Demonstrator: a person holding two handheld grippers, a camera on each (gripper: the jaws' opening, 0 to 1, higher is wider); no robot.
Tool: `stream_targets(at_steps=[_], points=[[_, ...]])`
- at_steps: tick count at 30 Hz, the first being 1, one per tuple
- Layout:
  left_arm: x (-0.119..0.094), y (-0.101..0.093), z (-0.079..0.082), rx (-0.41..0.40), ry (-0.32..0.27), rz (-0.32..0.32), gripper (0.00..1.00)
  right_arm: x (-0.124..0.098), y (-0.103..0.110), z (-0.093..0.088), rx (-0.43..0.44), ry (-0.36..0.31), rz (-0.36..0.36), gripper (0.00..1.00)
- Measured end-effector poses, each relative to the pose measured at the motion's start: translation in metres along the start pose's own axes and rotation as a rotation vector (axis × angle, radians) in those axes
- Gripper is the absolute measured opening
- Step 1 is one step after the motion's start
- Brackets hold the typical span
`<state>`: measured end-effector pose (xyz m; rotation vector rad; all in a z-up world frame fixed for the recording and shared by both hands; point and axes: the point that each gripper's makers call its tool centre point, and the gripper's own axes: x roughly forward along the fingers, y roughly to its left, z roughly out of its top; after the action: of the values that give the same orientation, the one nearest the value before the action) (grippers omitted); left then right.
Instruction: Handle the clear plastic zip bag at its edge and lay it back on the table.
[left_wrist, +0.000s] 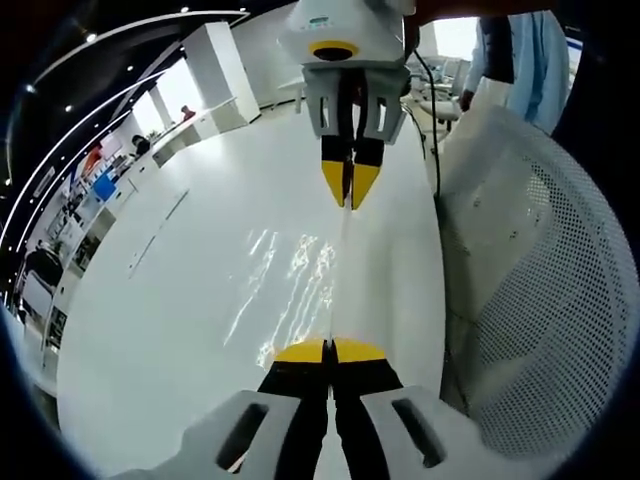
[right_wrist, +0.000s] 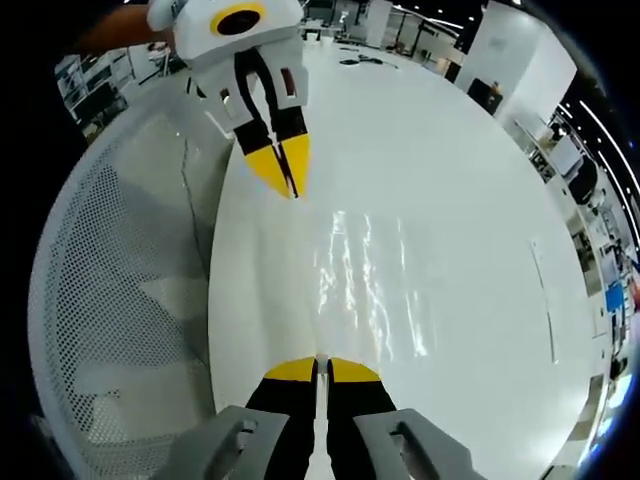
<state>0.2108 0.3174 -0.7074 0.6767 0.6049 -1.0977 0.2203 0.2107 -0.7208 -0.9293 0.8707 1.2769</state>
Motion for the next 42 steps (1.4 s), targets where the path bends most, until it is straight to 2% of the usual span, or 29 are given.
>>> stream_targets(at_steps=[8,12,16,22,25,34,39,42], points=[[0.001,-0.001,0.002,0.007,0.001,0.0,0.0,-0.001,-0.003,-0.002,-0.008,0.006,-0.01,0.0],[-0.001,0.001,0.003,-0.001,-0.007,0.007,0.0,-0.002,-0.001,-0.002,0.013,-0.021,0.002,0.0],[-0.001,0.004,0.005,0.025,-0.017,0.019,0.0,-0.002,0.0,-0.002,0.026,-0.022,0.009,0.0],[0.0,0.002,0.004,0.078,-0.012,0.025,0.0,-0.002,0.006,-0.002,-0.016,-0.031,0.02,0.0],[0.0,0.003,0.004,0.09,-0.012,0.028,0.0,-0.001,0.008,-0.003,-0.003,-0.042,0.038,0.0],[0.001,-0.001,0.007,0.115,-0.014,0.022,0.0,-0.005,0.014,0.007,0.047,-0.109,0.057,0.06],[0.002,-0.004,0.007,0.132,-0.014,0.012,0.0,-0.008,0.016,0.02,0.108,-0.154,0.063,0.07],[0.003,-0.003,0.007,0.133,-0.013,0.014,0.0,-0.009,0.016,0.025,0.096,-0.165,0.057,0.08]])
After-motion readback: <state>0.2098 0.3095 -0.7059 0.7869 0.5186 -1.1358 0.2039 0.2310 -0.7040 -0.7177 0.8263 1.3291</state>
